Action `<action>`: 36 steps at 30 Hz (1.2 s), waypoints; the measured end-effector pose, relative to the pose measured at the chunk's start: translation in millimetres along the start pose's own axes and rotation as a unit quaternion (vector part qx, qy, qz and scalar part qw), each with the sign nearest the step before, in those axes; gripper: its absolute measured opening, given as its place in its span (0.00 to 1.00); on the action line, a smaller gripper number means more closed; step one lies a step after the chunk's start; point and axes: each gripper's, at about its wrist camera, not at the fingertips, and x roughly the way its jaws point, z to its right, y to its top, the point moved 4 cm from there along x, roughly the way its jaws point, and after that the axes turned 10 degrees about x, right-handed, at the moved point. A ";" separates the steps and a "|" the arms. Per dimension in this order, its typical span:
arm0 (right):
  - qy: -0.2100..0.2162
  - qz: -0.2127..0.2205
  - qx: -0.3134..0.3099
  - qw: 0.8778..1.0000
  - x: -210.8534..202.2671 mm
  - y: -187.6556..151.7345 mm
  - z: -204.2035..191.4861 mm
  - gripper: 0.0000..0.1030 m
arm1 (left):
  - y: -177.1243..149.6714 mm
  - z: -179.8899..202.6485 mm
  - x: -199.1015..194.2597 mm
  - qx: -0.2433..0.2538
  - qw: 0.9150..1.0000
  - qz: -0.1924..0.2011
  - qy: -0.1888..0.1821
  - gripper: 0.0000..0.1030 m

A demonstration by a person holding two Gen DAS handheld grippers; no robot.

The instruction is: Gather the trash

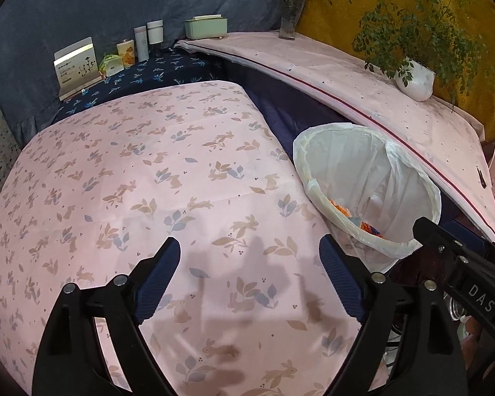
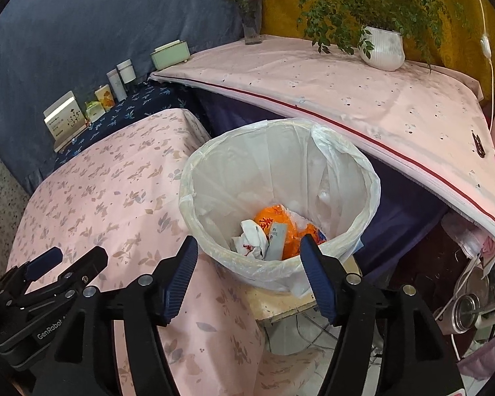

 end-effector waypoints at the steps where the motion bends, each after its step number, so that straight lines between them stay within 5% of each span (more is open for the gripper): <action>1: -0.002 0.001 -0.003 1.000 -1.5 -1.2 -1.3 0.65 | -1.4 -0.2 -0.7 -0.001 1.000 -0.001 -0.001 0.80; 27: -0.025 0.004 -0.014 1.000 -23.1 -27.2 -7.3 0.87 | -21.3 -16.6 -10.0 -0.032 0.999 -0.004 0.010 0.89; 36: -0.030 0.011 -0.015 0.999 -23.7 -29.8 -9.3 0.87 | -18.8 -19.1 -11.1 -0.031 0.999 0.008 0.022 0.89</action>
